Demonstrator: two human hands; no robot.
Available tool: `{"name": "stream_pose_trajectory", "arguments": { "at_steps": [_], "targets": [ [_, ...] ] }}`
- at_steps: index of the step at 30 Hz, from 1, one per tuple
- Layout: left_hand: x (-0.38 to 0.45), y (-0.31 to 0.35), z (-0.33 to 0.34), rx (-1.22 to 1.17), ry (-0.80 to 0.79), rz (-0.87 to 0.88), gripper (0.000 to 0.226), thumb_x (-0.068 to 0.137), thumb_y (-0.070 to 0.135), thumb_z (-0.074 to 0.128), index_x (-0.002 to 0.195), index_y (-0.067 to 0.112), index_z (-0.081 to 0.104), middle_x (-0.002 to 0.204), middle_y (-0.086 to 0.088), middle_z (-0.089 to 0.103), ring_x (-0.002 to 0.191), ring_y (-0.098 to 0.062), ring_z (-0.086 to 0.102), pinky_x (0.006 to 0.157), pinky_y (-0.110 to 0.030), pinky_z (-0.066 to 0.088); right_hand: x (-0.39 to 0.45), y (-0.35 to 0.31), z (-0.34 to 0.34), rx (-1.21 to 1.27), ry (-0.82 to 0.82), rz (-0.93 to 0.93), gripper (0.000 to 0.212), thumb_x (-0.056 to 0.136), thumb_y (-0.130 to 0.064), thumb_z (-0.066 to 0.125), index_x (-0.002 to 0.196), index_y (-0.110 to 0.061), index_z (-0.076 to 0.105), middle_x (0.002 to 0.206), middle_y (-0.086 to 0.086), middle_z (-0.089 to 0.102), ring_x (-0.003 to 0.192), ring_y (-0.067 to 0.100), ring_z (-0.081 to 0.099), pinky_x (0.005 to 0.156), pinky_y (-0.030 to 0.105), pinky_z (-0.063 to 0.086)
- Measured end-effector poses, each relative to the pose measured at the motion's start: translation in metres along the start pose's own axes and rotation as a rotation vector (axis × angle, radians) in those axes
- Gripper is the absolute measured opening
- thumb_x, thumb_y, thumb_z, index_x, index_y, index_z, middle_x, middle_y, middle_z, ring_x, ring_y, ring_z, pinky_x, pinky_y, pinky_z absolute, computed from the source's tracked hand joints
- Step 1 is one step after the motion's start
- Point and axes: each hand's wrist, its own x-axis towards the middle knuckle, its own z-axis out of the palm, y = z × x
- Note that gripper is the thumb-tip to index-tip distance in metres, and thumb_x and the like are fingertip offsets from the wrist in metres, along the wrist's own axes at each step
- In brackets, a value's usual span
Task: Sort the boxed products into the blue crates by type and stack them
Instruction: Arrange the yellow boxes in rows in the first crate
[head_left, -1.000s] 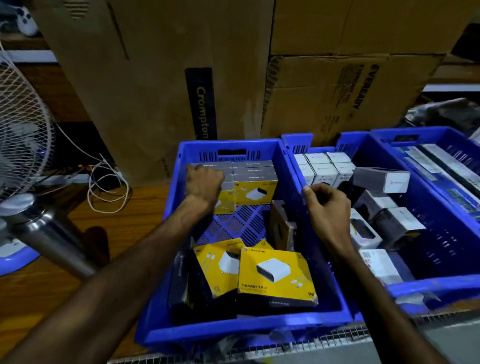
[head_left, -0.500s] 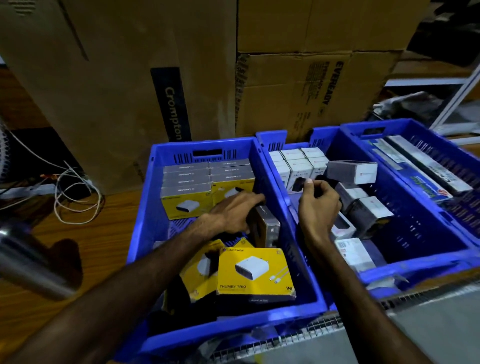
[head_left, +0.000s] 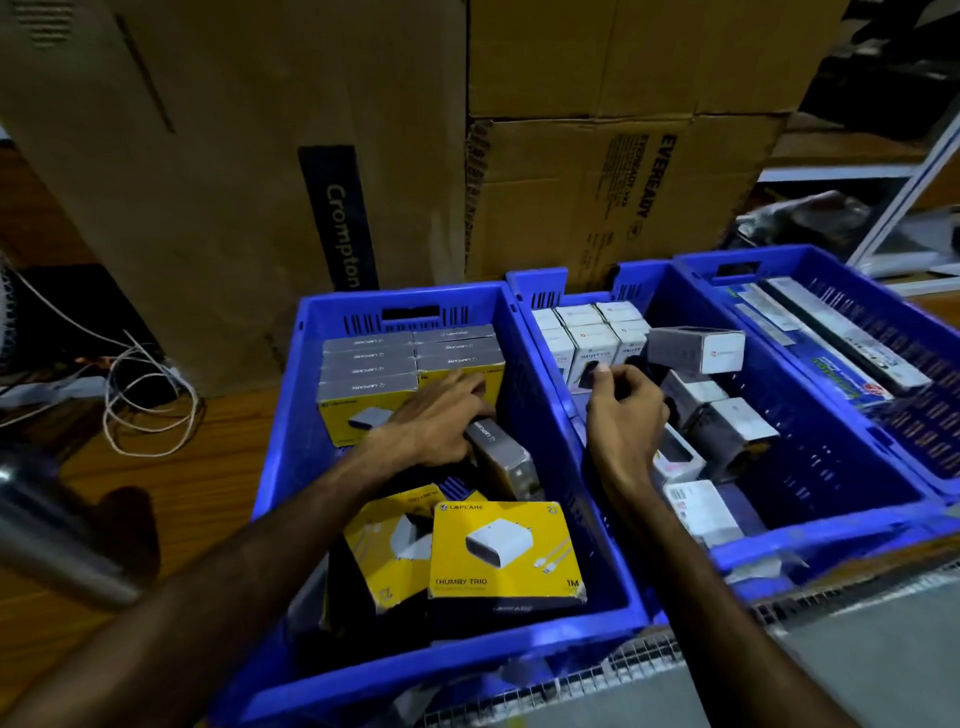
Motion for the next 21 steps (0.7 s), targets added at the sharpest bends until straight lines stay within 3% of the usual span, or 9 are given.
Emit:
{"name": "stream_pose_trajectory", "arguments": {
  "at_steps": [3,6,15,21],
  "targets": [
    [-0.005,-0.009,-0.019,0.056,-0.03,-0.06,0.062,0.075,0.061,0.078,0.129,0.034,0.063,0.126,0.002,0.047,0.122,-0.021,0.039,0.099,-0.045,0.038,0.0,0.0,0.0,0.013,-0.01,-0.008,0.026,0.097,-0.03,0.059,0.079,-0.014,0.067,0.068,-0.001,0.065,0.065,0.012,0.058,0.056,0.02,0.032],
    [-0.013,-0.019,-0.027,0.041,-0.03,-0.127,0.071,0.076,0.067,0.075,0.135,0.032,0.059,0.126,0.004,0.048,0.123,-0.021,0.041,0.101,-0.043,0.035,0.0,0.0,0.0,0.017,-0.016,-0.016,0.025,0.097,-0.03,0.06,0.08,-0.014,0.069,0.069,0.0,0.067,0.067,0.014,0.06,0.062,0.024,0.035],
    [0.006,-0.023,-0.017,0.064,0.147,-0.172,0.056,0.084,0.058,0.071,0.126,0.022,0.065,0.12,0.001,0.053,0.117,-0.023,0.048,0.095,-0.043,0.042,0.0,0.001,0.001,0.019,-0.04,-0.058,0.025,0.097,-0.03,0.061,0.08,-0.014,0.071,0.069,-0.001,0.068,0.065,0.009,0.058,0.065,0.026,0.036],
    [0.011,-0.044,-0.002,-0.266,0.284,-0.331,0.06,0.075,0.052,0.084,0.122,0.019,0.069,0.104,0.008,0.046,0.11,-0.023,0.05,0.093,-0.043,0.045,-0.002,0.0,0.0,-0.005,-0.04,-0.086,0.024,0.097,-0.03,0.061,0.083,-0.013,0.073,0.073,0.0,0.07,0.07,0.014,0.061,0.066,0.03,0.043]
  ]
}}
